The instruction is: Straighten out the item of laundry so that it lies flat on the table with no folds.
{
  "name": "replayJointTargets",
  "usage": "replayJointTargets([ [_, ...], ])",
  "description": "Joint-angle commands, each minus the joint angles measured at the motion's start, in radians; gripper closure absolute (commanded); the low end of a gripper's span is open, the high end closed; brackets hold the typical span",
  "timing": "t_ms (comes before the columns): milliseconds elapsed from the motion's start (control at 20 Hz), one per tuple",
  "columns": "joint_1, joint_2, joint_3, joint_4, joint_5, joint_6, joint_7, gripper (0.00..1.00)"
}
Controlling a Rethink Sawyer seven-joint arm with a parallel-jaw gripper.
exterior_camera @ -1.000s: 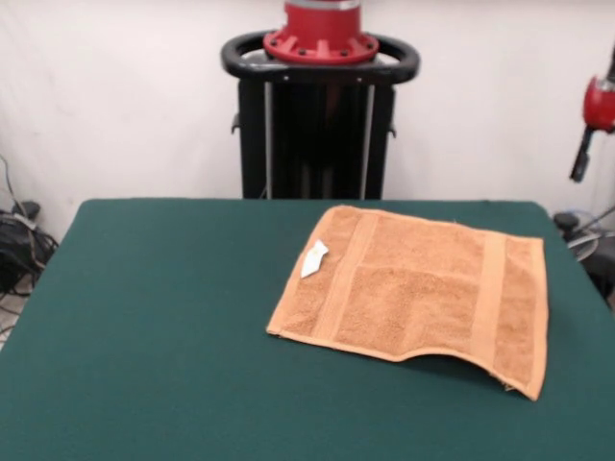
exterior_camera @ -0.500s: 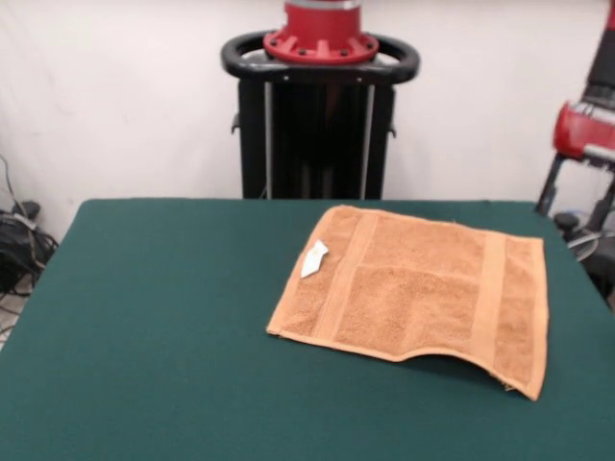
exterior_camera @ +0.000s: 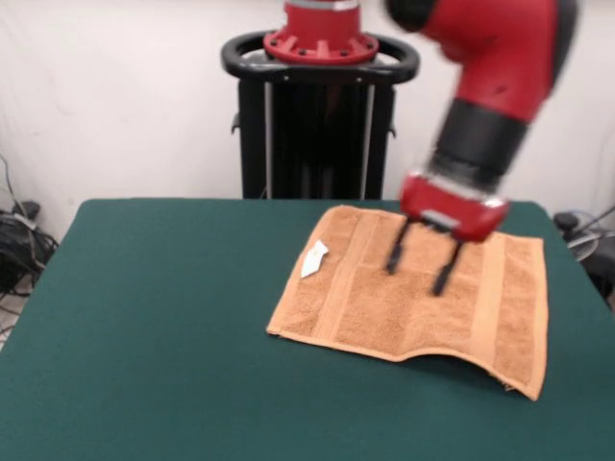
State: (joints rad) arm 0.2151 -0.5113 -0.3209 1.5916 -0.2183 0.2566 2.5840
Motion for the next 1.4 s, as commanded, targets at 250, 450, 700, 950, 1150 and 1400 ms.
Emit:
replayJointTargets([
  [250, -0.176, 0.095, 0.134, 0.035, -0.177, -0.131, -0.083, 0.00],
  [450, -0.213, 0.129, 0.183, 0.008, -0.208, -0.111, -0.083, 0.00],
  [700, -0.356, 0.121, 0.377, 0.055, -0.206, -0.005, -0.157, 0.00],
  [950, -0.461, 0.124, 0.509, 0.094, -0.215, 0.059, -0.206, 0.00],
  [1150, -0.494, 0.129, 0.555, 0.094, -0.240, 0.087, -0.222, 0.00],
  [1400, -0.484, 0.127, 0.545, 0.080, -0.273, 0.144, -0.226, 0.00],
])
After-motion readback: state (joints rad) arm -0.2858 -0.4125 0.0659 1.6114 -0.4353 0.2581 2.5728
